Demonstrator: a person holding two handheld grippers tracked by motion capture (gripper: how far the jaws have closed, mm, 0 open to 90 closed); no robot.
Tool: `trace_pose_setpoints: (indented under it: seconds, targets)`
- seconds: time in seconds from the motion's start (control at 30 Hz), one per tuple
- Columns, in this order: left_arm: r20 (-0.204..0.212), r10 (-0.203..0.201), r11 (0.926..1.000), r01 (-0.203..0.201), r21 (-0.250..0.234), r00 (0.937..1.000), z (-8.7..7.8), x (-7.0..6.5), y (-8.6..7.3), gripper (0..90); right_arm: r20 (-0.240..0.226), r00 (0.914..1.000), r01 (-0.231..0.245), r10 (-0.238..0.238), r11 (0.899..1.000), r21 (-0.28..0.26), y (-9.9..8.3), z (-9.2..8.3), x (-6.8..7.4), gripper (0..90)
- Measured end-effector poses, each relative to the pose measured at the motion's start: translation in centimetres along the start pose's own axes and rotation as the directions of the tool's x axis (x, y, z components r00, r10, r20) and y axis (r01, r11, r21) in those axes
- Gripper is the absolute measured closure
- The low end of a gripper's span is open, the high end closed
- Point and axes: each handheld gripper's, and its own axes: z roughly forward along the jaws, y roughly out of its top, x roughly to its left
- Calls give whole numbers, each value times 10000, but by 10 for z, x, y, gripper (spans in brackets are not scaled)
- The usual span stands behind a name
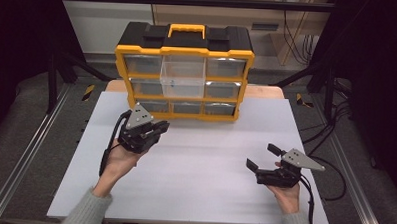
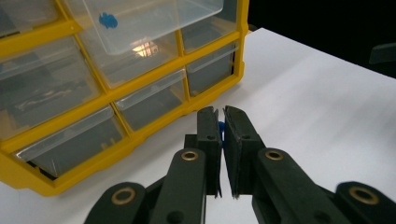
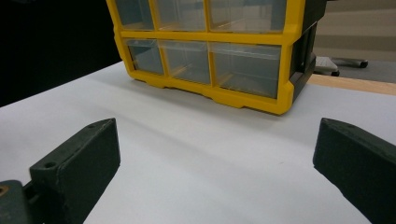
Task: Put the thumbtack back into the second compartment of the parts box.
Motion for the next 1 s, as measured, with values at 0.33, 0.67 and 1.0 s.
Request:
trace_pose_setpoints:
  seconds: [0.33, 0.67, 1.0]
  targets:
    - [-33, 193, 9997, -193, -165, 9998, -6, 0, 17, 841, -4, 10000, -37, 37, 10000, 0, 0, 0, 0, 12]
    - [-176, 464, 9980, -471, -410, 9988, -8, 2, 35, 841, 53, 10000, -82, 82, 10000, -13, 0, 0, 0, 12]
    - [-208, 611, 9968, -621, -500, 9979, -13, 3, 55, 841, 60, 9999, -102, 102, 9999, -22, 0, -1, 0, 12]
